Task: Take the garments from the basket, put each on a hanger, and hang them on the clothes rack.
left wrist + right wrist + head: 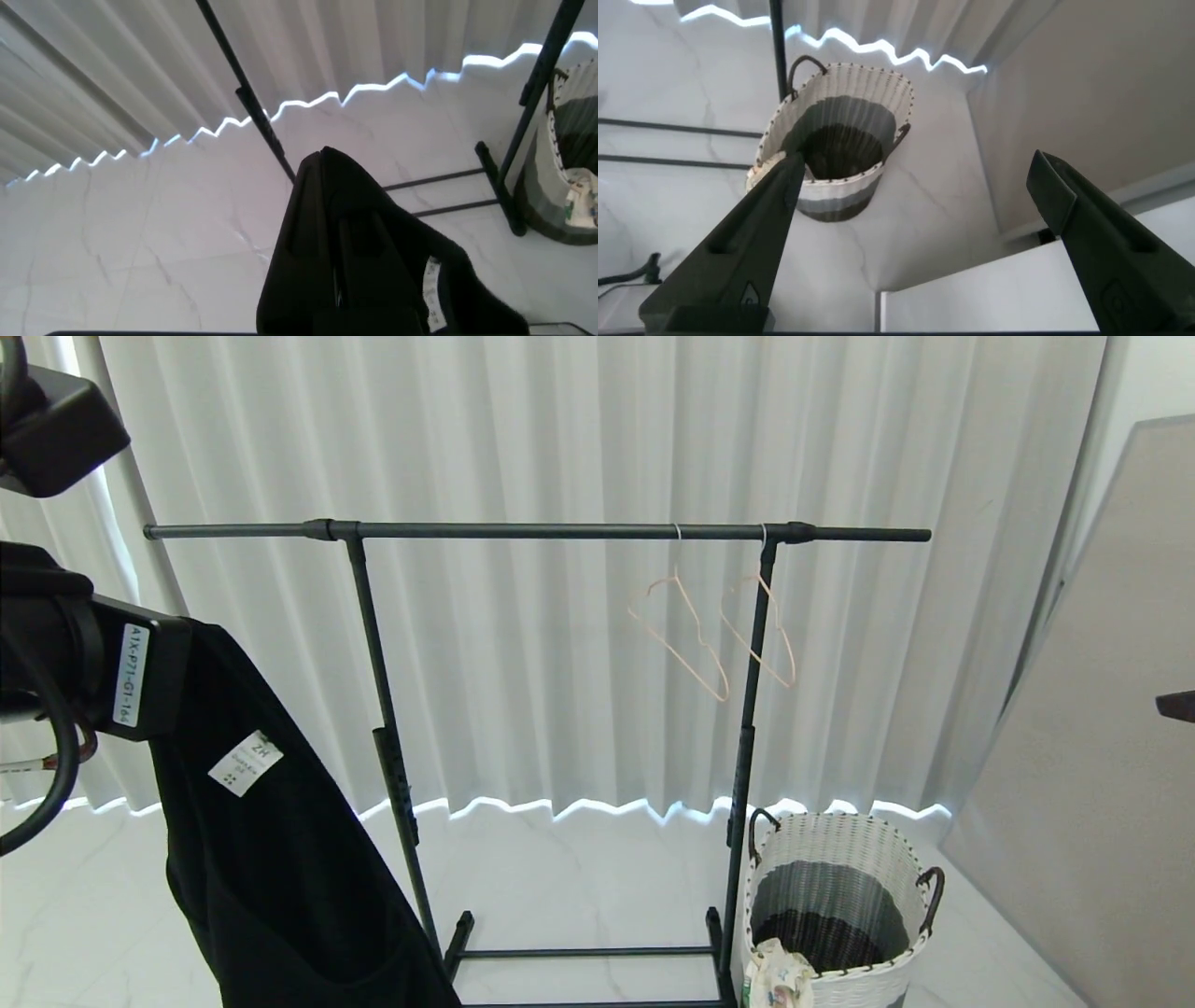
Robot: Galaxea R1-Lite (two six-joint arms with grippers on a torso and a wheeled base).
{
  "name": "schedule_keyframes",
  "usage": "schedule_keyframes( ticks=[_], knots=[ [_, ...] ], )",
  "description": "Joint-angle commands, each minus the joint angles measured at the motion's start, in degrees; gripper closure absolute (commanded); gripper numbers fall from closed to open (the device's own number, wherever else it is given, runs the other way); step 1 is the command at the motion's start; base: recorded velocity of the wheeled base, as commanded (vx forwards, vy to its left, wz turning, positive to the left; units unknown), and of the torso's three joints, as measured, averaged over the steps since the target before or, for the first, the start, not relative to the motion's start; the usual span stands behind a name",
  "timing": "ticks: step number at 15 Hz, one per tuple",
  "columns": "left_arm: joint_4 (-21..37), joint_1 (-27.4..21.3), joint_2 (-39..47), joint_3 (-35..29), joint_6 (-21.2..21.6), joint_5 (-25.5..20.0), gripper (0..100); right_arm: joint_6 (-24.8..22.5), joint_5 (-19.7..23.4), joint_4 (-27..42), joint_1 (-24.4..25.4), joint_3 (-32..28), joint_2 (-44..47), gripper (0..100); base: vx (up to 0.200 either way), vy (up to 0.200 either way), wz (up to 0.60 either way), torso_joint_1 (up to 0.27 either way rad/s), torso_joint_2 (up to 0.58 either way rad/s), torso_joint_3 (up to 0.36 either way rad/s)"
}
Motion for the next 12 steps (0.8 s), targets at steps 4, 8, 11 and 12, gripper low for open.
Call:
schedule_keyframes(
  ticks=[4,8,11,12],
  knots=[
    [0.05,0.00,0.04,0.13,0.02,0.47,100,-0.47,1.68,-3.17,0.13,0.88,0.22,0,0.000,0.200,0.00,0.022,-0.05,-0.028],
    [0.05,0.00,0.04,0.39,-0.07,0.82,100,-0.65,1.77,-3.53,0.13,1.23,0.31,0,0.000,0.100,0.00,0.007,0.00,-0.001],
    [0.05,-0.09,-0.04,0.48,0.02,0.82,100,-0.39,4.50,-3.79,0.04,1.23,0.31,0,0.000,0.000,0.00,0.000,0.00,0.000],
    [0.05,-0.09,-0.04,0.48,0.11,0.82,100,-0.30,6.43,-4.32,0.04,1.23,0.31,0,0.000,0.000,0.00,0.000,0.00,0.000]
  ],
)
